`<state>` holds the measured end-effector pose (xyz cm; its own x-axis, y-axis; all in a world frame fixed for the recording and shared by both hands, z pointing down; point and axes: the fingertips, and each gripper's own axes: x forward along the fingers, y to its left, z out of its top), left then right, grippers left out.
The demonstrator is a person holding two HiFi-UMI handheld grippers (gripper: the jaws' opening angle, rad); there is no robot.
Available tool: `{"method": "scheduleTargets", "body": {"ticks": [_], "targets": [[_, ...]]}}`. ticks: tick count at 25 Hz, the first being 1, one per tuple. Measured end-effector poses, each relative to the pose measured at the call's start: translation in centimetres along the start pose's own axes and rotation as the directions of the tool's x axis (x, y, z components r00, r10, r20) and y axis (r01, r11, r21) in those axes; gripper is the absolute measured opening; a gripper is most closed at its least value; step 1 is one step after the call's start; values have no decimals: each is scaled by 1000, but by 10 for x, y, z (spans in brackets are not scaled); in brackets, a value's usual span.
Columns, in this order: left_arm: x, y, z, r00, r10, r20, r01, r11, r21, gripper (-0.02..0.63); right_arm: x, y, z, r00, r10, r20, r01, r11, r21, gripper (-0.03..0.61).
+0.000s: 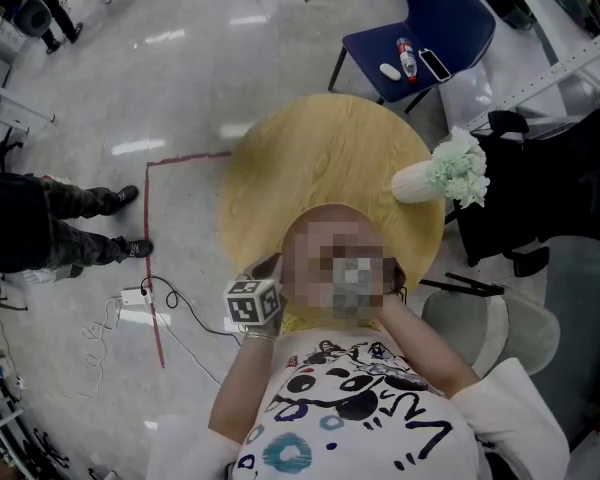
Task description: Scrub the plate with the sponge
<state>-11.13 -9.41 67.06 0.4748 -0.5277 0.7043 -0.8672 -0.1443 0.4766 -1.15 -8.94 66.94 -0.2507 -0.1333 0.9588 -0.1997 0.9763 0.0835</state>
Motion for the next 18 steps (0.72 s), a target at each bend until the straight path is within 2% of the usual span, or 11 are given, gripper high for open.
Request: {"method": "scheduleTargets", "body": {"ticks": [10,18], "targets": [[0,0,2,1000,9,11,-8,1000,-13,23,-4,-30,-16,998,-67,-15,68,996,60,67],[3,-2,3,1000,1,21,-1,1000,-12,25,-7,-30,-18,995,-88,41,83,990,110,89]]}}
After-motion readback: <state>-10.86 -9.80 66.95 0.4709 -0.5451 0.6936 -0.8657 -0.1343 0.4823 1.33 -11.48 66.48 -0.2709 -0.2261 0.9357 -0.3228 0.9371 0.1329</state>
